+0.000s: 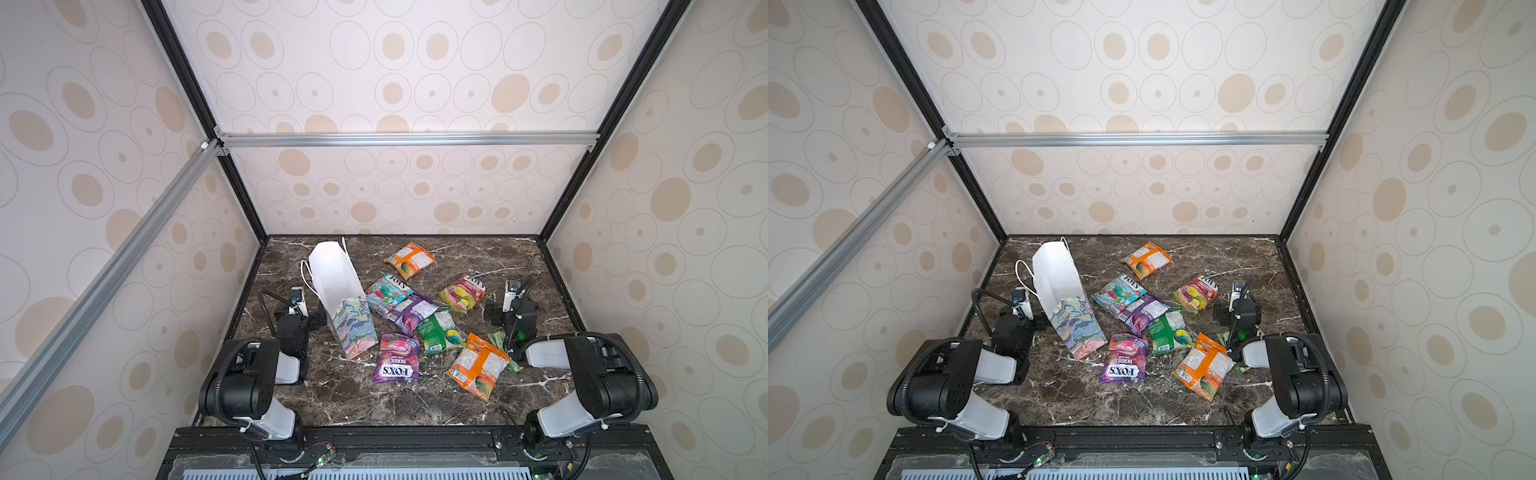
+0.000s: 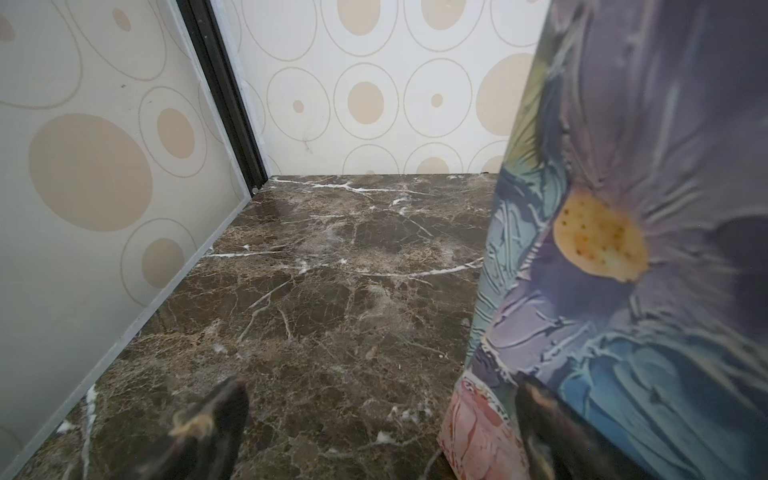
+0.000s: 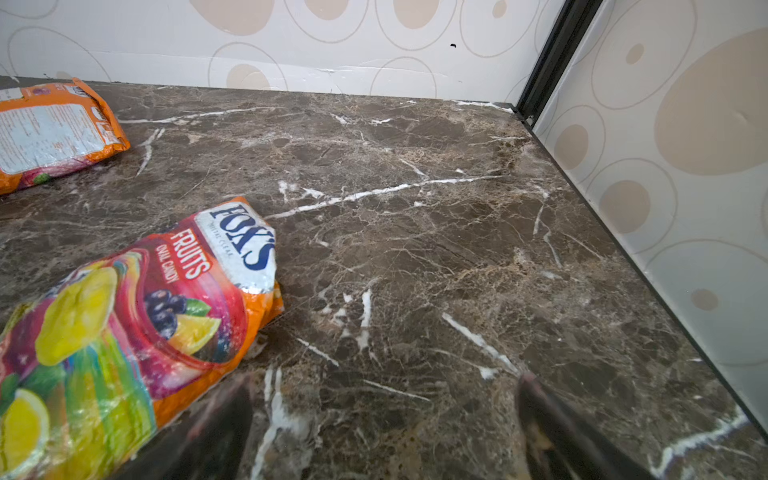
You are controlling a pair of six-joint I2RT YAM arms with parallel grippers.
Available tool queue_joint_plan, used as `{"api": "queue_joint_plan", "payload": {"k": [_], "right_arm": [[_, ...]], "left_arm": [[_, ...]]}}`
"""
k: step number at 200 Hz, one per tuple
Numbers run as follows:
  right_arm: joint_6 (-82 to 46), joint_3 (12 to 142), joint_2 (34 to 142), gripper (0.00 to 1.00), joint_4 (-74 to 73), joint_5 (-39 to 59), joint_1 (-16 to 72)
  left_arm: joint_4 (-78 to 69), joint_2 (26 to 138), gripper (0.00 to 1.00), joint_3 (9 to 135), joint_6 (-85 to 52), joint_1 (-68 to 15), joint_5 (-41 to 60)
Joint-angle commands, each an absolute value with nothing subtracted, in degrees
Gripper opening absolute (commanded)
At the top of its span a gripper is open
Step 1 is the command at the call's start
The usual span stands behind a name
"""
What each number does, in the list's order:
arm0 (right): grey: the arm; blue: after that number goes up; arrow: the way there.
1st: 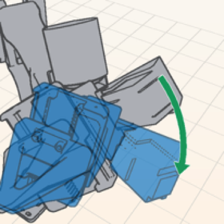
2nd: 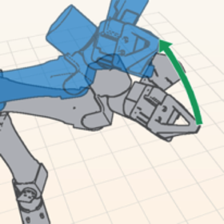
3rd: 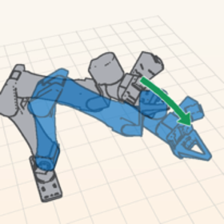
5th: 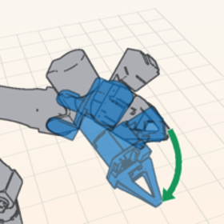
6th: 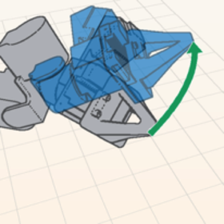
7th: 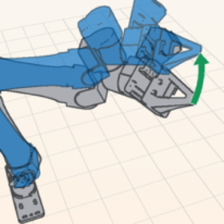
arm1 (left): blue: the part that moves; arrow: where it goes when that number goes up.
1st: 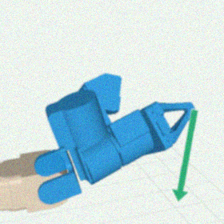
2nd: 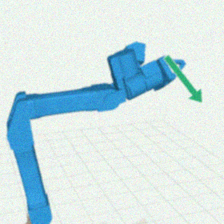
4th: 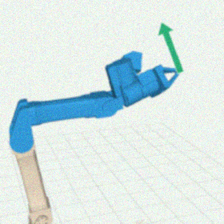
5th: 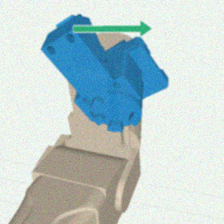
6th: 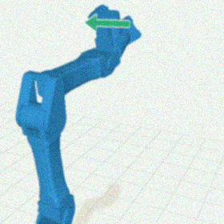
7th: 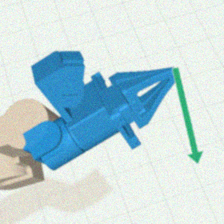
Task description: Place the snacks into the paper bag
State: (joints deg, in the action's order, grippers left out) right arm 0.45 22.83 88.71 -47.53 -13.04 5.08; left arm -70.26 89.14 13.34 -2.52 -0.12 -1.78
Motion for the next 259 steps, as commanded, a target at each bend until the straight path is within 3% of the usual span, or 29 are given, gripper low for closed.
{"api": "queue_joint_plan", "payload": {"k": [1, 215, 241, 259], "right_arm": [[0.2, 23.6, 88.4, 1.00, -47.3, -12.7, 4.8], [0.0, 23.9, 88.3, 1.00, -46.6, -11.5, 4.3], [-1.2, 24.3, 87.1, 1.00, -45.4, -15.6, 4.2], [-0.4, 26.3, 85.0, 1.00, -39.4, -13.7, 4.3]], "left_arm": [[-72.0, 89.1, 1.00, 14.4, -1.5, -0.4, -1.8], [-72.3, 88.9, 1.00, 14.2, -1.5, -0.4, -1.9], [-73.5, 88.4, 1.00, 13.5, -2.1, -0.4, -3.3], [-65.2, 82.4, 1.00, 15.1, -2.8, -0.4, -5.0]]}}
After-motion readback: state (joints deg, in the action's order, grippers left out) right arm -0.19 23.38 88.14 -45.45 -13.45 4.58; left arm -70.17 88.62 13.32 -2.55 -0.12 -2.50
